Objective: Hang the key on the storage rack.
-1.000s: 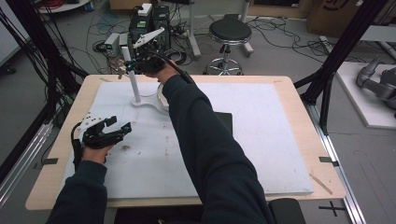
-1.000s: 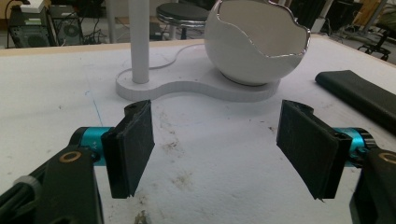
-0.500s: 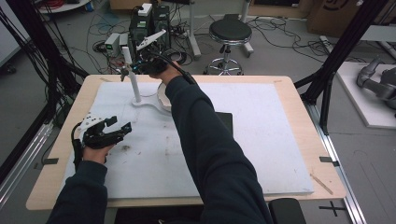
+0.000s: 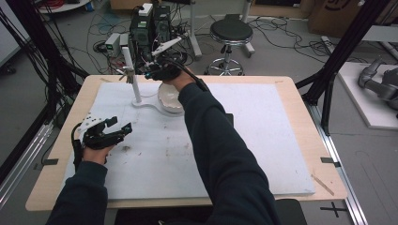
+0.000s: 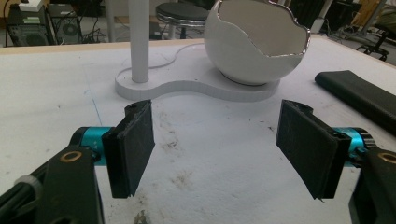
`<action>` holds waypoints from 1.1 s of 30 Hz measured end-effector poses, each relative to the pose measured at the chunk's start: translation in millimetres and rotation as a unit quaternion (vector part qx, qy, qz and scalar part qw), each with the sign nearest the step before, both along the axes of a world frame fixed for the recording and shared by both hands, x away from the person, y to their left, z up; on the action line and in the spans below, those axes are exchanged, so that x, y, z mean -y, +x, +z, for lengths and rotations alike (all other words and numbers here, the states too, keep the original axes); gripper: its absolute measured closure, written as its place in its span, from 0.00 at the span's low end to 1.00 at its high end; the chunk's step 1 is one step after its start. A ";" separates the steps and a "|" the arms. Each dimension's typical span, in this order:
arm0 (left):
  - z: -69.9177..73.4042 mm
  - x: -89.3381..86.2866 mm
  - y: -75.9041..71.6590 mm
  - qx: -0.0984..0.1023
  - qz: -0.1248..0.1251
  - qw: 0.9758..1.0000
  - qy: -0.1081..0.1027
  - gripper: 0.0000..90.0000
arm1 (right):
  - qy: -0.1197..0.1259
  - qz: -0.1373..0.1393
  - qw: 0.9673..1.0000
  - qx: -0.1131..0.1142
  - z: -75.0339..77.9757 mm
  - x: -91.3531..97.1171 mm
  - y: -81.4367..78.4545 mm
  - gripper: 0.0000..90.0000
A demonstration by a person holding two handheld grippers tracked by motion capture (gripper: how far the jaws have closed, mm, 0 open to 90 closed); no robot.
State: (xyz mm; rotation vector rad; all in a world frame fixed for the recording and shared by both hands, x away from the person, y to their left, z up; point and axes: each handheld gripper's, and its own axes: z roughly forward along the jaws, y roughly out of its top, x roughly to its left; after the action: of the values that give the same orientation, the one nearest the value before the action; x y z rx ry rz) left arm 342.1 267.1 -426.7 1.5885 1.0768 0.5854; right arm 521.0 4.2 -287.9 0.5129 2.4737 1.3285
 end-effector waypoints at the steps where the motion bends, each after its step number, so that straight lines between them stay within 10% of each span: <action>1: 0.1 -0.1 0.1 0.001 0.000 1.000 0.001 0.31 | 0.004 -0.011 1.000 0.000 -2.5 21.6 -4.1 0.58; 11: 0.0 -0.1 0.5 0.005 -0.003 1.000 -0.013 0.30 | -0.010 -0.118 0.993 -0.001 -30.8 128.8 -35.8 0.23; 17: 0.3 -1.0 0.9 0.012 0.001 1.000 -0.022 0.26 | -0.020 -0.158 0.987 0.010 -50.2 196.5 -76.2 0.23; 33: 0.7 4.8 0.6 0.006 -0.006 1.000 -0.004 0.28 | -0.008 -0.191 0.981 -0.026 -89.9 259.0 -127.2 0.23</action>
State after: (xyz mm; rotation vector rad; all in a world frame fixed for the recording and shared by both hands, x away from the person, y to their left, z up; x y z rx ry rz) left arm 342.7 262.3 -426.0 1.5811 1.0599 0.5809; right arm 393.8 -254.8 -377.7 0.9709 2.2694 1.1503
